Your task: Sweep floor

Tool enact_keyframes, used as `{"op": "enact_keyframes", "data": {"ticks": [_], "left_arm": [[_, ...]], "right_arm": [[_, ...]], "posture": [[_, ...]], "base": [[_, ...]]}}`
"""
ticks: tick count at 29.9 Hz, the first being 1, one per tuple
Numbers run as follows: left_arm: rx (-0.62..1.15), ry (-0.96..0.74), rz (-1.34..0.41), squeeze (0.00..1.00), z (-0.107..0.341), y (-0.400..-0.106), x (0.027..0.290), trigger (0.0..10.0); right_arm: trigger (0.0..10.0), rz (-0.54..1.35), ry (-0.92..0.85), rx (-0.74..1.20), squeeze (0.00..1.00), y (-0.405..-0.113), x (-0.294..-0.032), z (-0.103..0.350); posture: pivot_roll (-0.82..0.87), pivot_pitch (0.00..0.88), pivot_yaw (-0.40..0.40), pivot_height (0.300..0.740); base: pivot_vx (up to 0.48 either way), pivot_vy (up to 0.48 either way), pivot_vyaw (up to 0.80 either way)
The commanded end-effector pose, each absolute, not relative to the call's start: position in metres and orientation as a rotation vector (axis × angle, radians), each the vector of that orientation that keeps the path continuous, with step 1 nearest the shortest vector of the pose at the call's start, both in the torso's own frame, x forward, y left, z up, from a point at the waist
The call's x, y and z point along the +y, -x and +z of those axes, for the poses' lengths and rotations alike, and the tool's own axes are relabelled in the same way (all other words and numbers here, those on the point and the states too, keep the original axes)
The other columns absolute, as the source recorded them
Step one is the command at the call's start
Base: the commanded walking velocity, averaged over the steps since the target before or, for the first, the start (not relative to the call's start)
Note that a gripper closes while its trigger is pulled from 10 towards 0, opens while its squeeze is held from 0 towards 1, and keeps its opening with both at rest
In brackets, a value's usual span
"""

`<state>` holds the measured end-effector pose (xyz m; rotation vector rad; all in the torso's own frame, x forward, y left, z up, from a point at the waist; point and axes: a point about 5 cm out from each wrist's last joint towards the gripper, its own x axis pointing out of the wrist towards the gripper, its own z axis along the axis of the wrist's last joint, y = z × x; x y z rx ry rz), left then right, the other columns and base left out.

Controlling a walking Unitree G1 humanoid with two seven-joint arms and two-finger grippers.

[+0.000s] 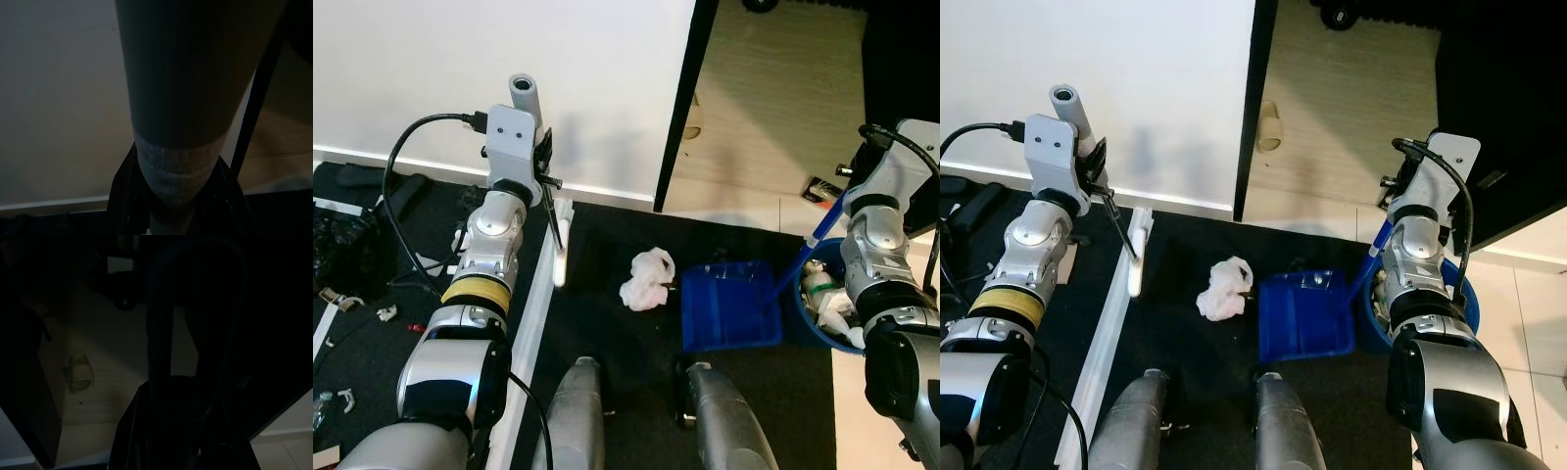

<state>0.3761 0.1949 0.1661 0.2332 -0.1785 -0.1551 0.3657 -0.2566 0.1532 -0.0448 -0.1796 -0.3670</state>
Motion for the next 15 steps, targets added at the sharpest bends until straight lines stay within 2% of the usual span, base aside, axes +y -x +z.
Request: {"op": "enact_keyframes", "data": {"ticks": [1, 8, 15], "left_arm": [[-0.187, -0.241, -0.180, 0.00, 0.164, -0.375, 0.191, 10.0], [-0.182, -0.228, -0.258, 0.00, 0.165, -0.380, 0.173, 10.0], [-0.139, -0.215, -0.342, 0.00, 0.149, -0.377, 0.141, 10.0]], "right_arm": [[10.0, -0.380, 0.063, -0.198, 0.00, -0.361, -0.257, 0.149], [10.0, -0.401, 0.092, -0.222, 0.00, -0.359, -0.253, 0.147], [10.0, -0.422, 0.068, -0.170, 0.00, -0.351, -0.234, 0.121]], "posture": [[0.10, 0.351, -0.024, 0.740], [0.08, 0.378, -0.015, 0.740], [0.08, 0.392, -0.006, 0.740]], "base": [[0.000, 0.000, 0.00], [0.000, 0.000, 0.00], [0.000, 0.000, 0.00]]}}
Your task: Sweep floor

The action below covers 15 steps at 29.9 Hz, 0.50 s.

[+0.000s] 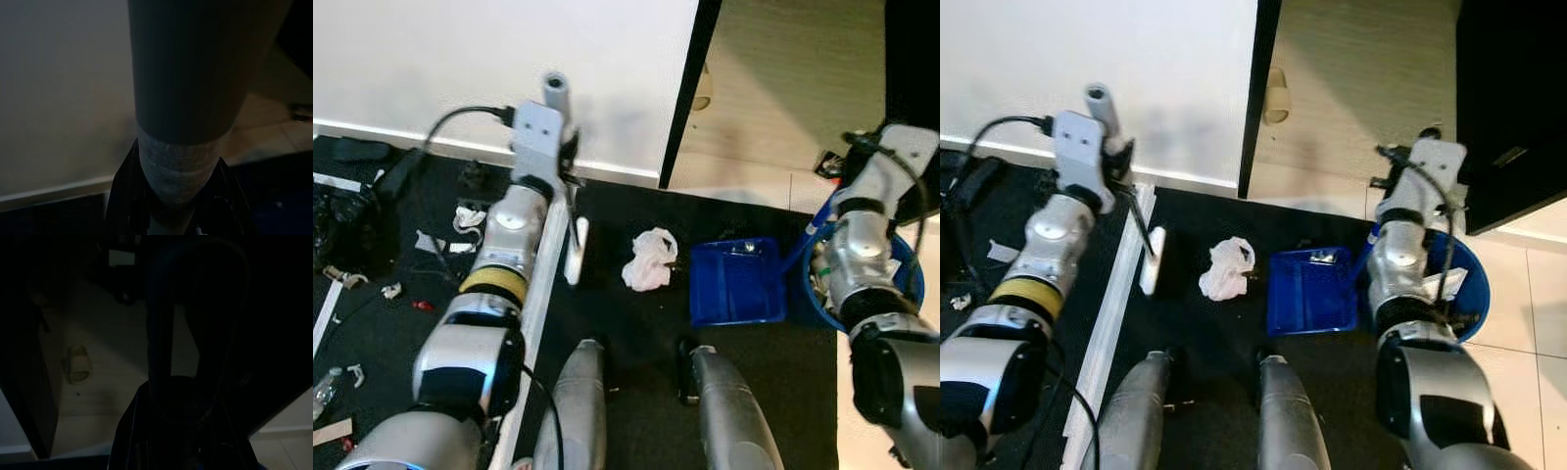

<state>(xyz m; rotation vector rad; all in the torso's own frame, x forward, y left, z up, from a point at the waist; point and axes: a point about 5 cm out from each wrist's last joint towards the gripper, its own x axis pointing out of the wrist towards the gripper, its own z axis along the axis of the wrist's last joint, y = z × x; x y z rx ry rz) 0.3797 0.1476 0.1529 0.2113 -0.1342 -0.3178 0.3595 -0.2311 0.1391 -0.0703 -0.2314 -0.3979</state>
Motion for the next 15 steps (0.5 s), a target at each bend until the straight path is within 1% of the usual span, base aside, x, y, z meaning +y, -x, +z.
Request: {"op": "enact_keyframes", "data": {"ticks": [1, 4, 5, 6, 7, 9, 11, 15], "left_arm": [[-0.133, -0.208, -0.355, 0.00, 0.146, -0.377, 0.136, 10.0], [-0.126, -0.188, -0.375, 0.00, 0.142, -0.376, 0.120, 10.0], [-0.126, -0.188, -0.375, 0.00, 0.142, -0.376, 0.120, 10.0], [-0.138, -0.156, -0.387, 0.00, 0.144, -0.376, 0.107, 10.0], [-0.138, -0.156, -0.387, 0.00, 0.144, -0.376, 0.107, 10.0], [-0.156, -0.111, -0.399, 0.00, 0.151, -0.378, 0.094, 10.0], [-0.161, -0.097, -0.401, 0.00, 0.153, -0.378, 0.090, 10.0], [-0.242, 0.057, -0.483, 0.00, 0.182, -0.379, 0.045, 10.0]], "right_arm": [[10.0, -0.423, 0.054, -0.157, 0.00, -0.350, -0.231, 0.116], [10.0, -0.435, 0.021, -0.126, 0.00, -0.346, -0.226, 0.105], [10.0, -0.435, 0.021, -0.126, 0.00, -0.346, -0.226, 0.105], [10.0, -0.429, 0.012, -0.123, 0.00, -0.344, -0.223, 0.103], [10.0, -0.429, 0.012, -0.123, 0.00, -0.344, -0.223, 0.103], [10.0, -0.421, 0.003, -0.127, 0.00, -0.344, -0.221, 0.103], [10.0, -0.421, 0.001, -0.128, 0.00, -0.345, -0.220, 0.103], [10.0, -0.414, -0.017, -0.148, 0.00, -0.348, -0.215, 0.107]], "posture": [[0.08, 0.393, -0.006, 0.740], [0.08, 0.394, -0.007, 0.740], [0.08, 0.394, -0.007, 0.740], [0.07, 0.394, -0.009, 0.740], [0.07, 0.394, -0.009, 0.740], [0.07, 0.395, -0.009, 0.740], [0.07, 0.394, -0.009, 0.740], [0.07, 0.388, -0.004, 0.740]], "base": [[0.000, 0.000, 0.00], [0.000, 0.000, 0.00], [0.000, 0.000, 0.00], [0.000, 0.000, 0.00], [0.000, 0.000, 0.00], [0.000, 0.000, 0.00], [0.000, 0.000, 0.00], [0.000, 0.000, 0.00]]}}
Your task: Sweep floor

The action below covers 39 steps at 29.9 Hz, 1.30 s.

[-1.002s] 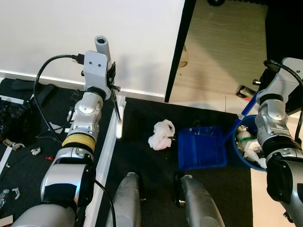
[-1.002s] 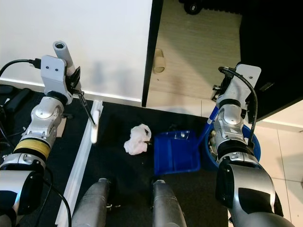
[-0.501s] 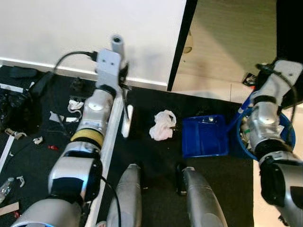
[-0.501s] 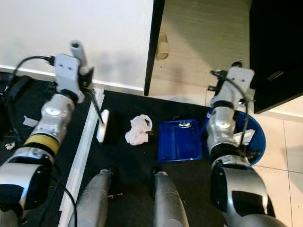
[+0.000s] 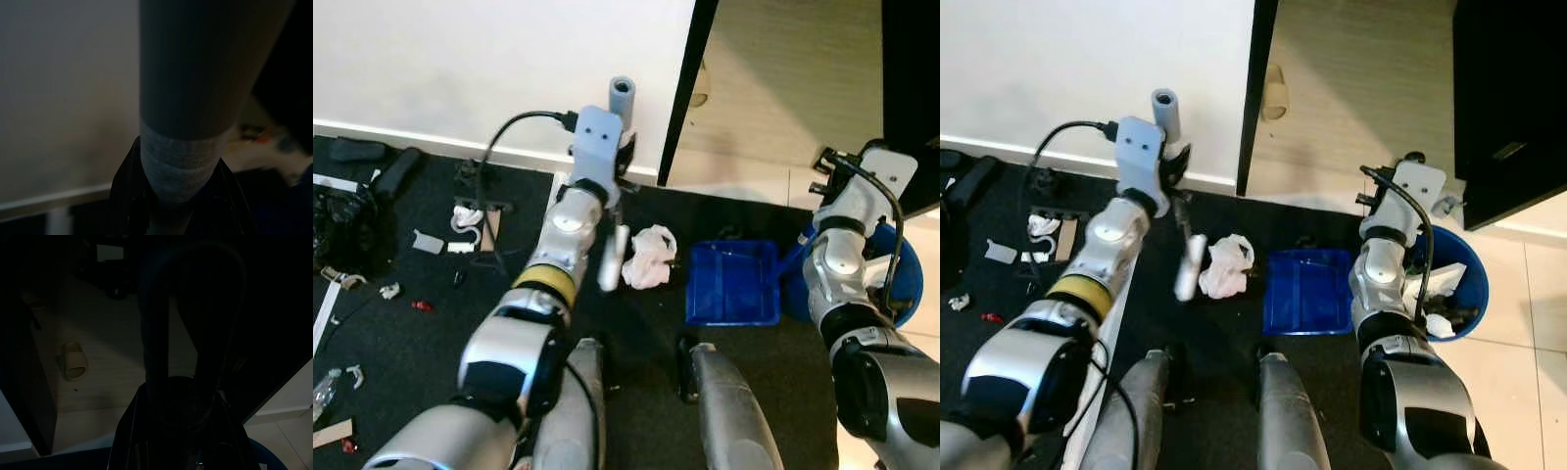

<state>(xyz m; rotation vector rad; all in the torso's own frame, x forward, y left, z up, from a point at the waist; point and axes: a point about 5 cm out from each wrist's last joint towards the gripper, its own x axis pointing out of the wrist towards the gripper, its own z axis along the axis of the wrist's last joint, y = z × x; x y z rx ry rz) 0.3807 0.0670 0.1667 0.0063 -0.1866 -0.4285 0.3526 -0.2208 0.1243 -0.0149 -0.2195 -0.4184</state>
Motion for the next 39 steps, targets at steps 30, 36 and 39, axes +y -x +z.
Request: {"op": "enact_keyframes", "data": {"ticks": [30, 36, 39], "left_arm": [[-0.289, 0.099, -0.853, 0.00, 0.207, -0.315, 0.008, 10.0], [-0.321, 0.064, -0.758, 0.00, 0.220, -0.328, 0.037, 10.0], [-0.341, 0.060, -0.713, 0.00, 0.233, -0.339, 0.051, 10.0]], "right_arm": [[10.0, -0.348, -0.245, -0.166, 0.00, -0.364, -0.193, 0.123], [10.0, -0.334, -0.310, -0.181, 0.00, -0.370, -0.190, 0.132], [10.0, -0.335, -0.332, -0.186, 0.00, -0.373, -0.192, 0.136]], "posture": [[0.11, 0.241, -0.038, 0.740], [0.11, 0.188, -0.060, 0.740], [0.11, 0.169, -0.065, 0.740]], "base": [[0.000, 0.000, 0.00], [0.000, 0.000, 0.00], [0.000, 0.000, 0.00]]}}
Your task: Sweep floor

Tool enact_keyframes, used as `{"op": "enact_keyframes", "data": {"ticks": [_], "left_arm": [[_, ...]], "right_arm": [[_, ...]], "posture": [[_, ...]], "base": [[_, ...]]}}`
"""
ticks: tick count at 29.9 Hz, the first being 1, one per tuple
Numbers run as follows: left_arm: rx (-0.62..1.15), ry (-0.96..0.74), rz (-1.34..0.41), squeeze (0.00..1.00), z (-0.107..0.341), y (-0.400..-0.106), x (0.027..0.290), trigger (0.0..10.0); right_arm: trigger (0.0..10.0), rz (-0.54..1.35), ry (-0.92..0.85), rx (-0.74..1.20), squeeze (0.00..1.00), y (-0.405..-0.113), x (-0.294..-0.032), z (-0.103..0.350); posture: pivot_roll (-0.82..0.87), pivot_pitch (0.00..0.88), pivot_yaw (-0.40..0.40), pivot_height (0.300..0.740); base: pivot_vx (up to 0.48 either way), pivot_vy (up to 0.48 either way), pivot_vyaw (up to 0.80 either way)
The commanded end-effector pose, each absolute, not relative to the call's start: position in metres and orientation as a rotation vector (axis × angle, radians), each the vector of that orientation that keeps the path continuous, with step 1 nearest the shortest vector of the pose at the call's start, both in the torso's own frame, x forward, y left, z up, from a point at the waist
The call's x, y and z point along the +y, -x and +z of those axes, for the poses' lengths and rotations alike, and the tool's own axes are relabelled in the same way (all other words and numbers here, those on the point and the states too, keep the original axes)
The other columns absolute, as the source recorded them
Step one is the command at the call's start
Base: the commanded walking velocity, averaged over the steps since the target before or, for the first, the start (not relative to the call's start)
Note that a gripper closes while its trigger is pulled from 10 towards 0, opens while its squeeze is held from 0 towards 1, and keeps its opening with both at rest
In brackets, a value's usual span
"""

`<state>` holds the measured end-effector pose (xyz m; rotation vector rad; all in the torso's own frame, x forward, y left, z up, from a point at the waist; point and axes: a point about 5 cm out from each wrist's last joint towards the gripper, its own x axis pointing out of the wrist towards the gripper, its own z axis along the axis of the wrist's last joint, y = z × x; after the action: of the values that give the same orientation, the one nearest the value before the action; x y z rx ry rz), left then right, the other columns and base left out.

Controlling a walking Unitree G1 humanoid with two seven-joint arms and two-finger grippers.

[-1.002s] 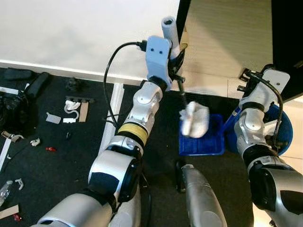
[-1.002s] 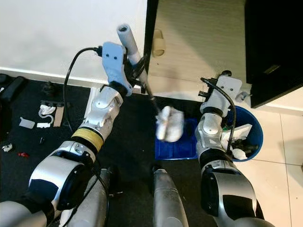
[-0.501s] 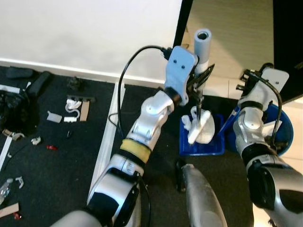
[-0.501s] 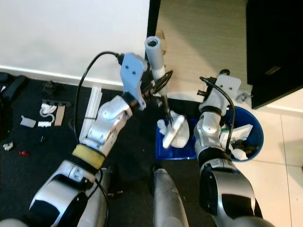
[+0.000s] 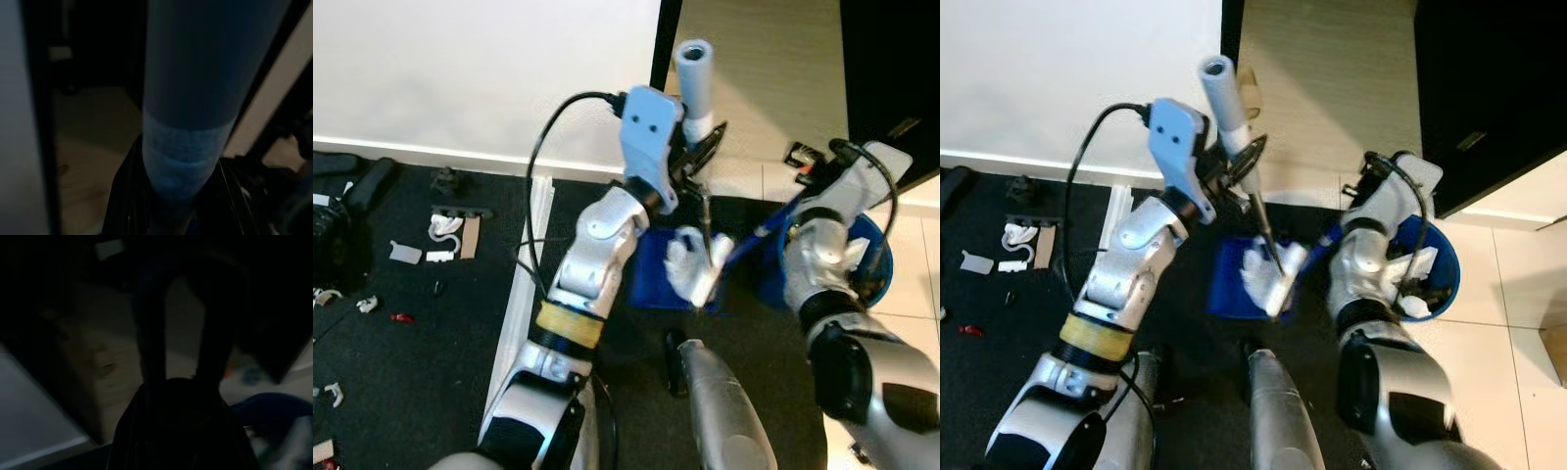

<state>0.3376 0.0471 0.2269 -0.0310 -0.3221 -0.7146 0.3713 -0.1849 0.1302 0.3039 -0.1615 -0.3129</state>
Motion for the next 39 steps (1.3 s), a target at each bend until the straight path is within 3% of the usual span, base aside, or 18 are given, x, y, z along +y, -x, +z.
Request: {"op": "enact_keyframes", "data": {"ticks": [1, 4, 7, 11, 15, 24, 26, 32, 35, 38, 39], "left_arm": [[-0.354, 0.057, -0.698, 0.00, 0.241, -0.343, 0.058, 10.0], [-0.365, 0.054, -0.686, 0.00, 0.248, -0.347, 0.064, 10.0], [-0.366, 0.033, -0.636, 0.00, 0.277, -0.358, 0.097, 10.0], [-0.364, 0.023, -0.625, 0.00, 0.284, -0.359, 0.107, 10.0], [-0.376, 0.013, -0.516, 0.00, 0.309, -0.365, 0.156, 10.0], [-0.408, 0.001, -0.371, 0.00, 0.327, -0.365, 0.204, 10.0], [-0.436, 0.111, -0.345, 0.00, 0.336, -0.361, 0.221, 10.0], [-0.475, 0.208, -0.305, 0.00, 0.344, -0.358, 0.239, 10.0], [-0.576, 0.329, -0.189, 0.00, 0.367, -0.347, 0.282, 10.0], [-0.592, 0.335, -0.175, 0.00, 0.373, -0.345, 0.289, 10.0], [-0.568, 0.254, -0.196, 0.00, 0.376, -0.343, 0.292, 10.0]], "right_arm": [[10.0, -0.342, -0.343, -0.186, 0.00, -0.374, -0.194, 0.138], [10.0, -0.350, -0.350, -0.184, 0.00, -0.374, -0.195, 0.138], [10.0, -0.362, -0.363, -0.189, 0.00, -0.375, -0.202, 0.141], [10.0, -0.364, -0.366, -0.191, 0.00, -0.375, -0.203, 0.142], [10.0, -0.354, -0.373, -0.192, 0.00, -0.378, -0.204, 0.147], [10.0, -0.336, -0.369, -0.193, 0.00, -0.380, -0.202, 0.149], [10.0, -0.334, -0.366, -0.197, 0.00, -0.380, -0.204, 0.151], [10.0, -0.339, -0.363, -0.200, 0.00, -0.380, -0.208, 0.152], [10.0, -0.352, -0.364, -0.198, 0.00, -0.379, -0.214, 0.152], [10.0, -0.355, -0.364, -0.197, 0.00, -0.379, -0.216, 0.151], [10.0, -0.357, -0.364, -0.195, 0.00, -0.378, -0.216, 0.150]], "posture": [[0.11, 0.160, -0.065, 0.740], [0.10, 0.150, -0.067, 0.740], [0.10, 0.129, -0.070, 0.740], [0.10, 0.125, -0.072, 0.740], [0.11, 0.120, -0.084, 0.740], [0.11, 0.116, -0.091, 0.740], [0.11, 0.114, -0.092, 0.740], [0.10, 0.116, -0.091, 0.740], [0.11, 0.124, -0.091, 0.740], [0.11, 0.125, -0.092, 0.740], [0.11, 0.128, -0.092, 0.740]], "base": [[0.000, 0.000, 0.00], [0.000, 0.000, 0.00], [0.000, 0.000, 0.00], [0.000, 0.000, 0.00], [0.000, 0.000, 0.00], [0.000, 0.000, 0.00], [0.000, 0.000, 0.00], [0.000, 0.000, 0.00], [0.000, 0.000, 0.00], [0.000, 0.000, 0.00], [0.000, 0.000, 0.00]]}}
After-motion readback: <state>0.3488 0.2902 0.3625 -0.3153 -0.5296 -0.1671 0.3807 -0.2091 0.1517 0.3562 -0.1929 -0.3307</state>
